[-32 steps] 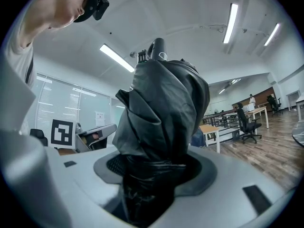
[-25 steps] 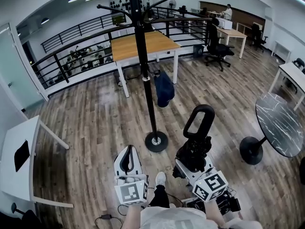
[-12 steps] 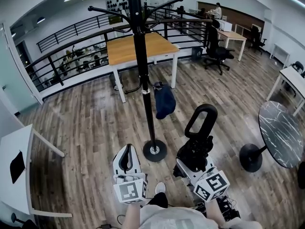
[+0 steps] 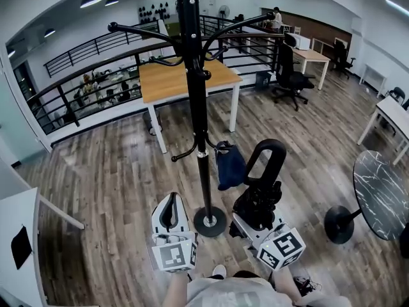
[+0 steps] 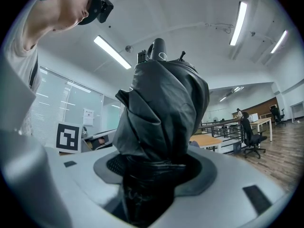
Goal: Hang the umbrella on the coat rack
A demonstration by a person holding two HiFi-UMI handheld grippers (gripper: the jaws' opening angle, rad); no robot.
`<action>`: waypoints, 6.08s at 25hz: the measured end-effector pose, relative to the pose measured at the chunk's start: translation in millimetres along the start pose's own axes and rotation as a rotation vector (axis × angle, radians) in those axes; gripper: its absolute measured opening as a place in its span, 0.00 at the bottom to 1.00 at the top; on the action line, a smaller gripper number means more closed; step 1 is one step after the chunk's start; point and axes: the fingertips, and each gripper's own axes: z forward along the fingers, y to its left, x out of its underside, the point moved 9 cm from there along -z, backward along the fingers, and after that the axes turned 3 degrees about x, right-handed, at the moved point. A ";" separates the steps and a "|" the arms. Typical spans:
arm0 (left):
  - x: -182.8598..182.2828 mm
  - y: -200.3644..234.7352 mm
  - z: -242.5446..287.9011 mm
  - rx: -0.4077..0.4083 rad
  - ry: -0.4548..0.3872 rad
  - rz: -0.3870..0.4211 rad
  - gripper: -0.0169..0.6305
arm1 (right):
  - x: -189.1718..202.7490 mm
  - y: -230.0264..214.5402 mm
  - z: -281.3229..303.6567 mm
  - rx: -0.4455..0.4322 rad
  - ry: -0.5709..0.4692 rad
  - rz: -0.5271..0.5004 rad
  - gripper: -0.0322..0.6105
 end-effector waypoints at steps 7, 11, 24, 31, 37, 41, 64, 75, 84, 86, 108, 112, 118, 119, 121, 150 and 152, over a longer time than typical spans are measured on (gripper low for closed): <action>15.0 20.5 38.9 0.004 0.034 -0.027 0.07 | -6.3 -2.5 49.5 -0.056 0.017 0.011 0.48; 22.9 20.4 49.8 -0.014 0.038 -0.019 0.07 | -1.7 -10.3 62.9 -0.090 0.040 0.002 0.48; 23.5 27.8 85.0 -0.104 0.029 0.035 0.07 | -10.4 -44.0 111.7 -0.193 0.031 0.017 0.48; 20.4 39.0 82.7 -0.161 0.029 0.040 0.08 | -50.5 -46.5 134.4 -0.285 -0.014 -0.016 0.48; 22.5 40.7 80.0 -0.178 0.033 0.034 0.07 | -90.2 -54.5 162.4 -0.359 -0.045 -0.001 0.48; 21.3 41.6 70.1 -0.191 0.044 0.035 0.08 | -105.5 -50.6 170.4 -0.388 -0.046 -0.019 0.48; 40.3 53.6 54.6 -0.300 0.084 -0.007 0.07 | -83.6 -58.1 239.0 -0.448 0.104 0.113 0.48; 43.7 58.4 50.2 -0.330 0.095 -0.013 0.07 | -56.2 -66.2 258.7 -0.395 0.148 0.090 0.48; 42.4 52.8 52.6 -0.324 0.093 -0.015 0.07 | -47.7 -68.6 265.8 -0.364 0.079 0.088 0.48; 42.8 52.9 51.3 -0.324 0.095 -0.018 0.07 | -46.8 -68.6 264.7 -0.341 0.067 0.087 0.48; 21.6 35.9 48.3 -0.235 0.056 0.014 0.08 | -67.9 -79.5 202.8 -0.168 -0.059 0.079 0.58; 19.2 28.2 52.1 -0.188 0.047 0.025 0.08 | -75.4 -74.8 168.3 -0.113 -0.134 -0.029 0.58; 6.5 8.8 58.2 -0.122 0.020 0.039 0.07 | -67.6 -68.4 113.3 -0.013 -0.175 -0.122 0.38; 5.6 5.9 58.0 -0.114 0.017 0.040 0.07 | -62.1 -68.3 105.4 0.005 -0.178 -0.105 0.32; 5.5 0.7 56.7 -0.098 0.014 0.039 0.08 | -47.0 -69.1 92.9 0.042 -0.166 -0.070 0.21; 14.2 -19.6 51.9 -0.030 0.026 0.009 0.08 | 15.1 -69.2 55.5 0.138 -0.029 -0.014 0.10; 12.7 -20.6 51.9 -0.027 0.026 0.009 0.07 | 14.2 -69.1 54.5 0.139 -0.029 -0.013 0.10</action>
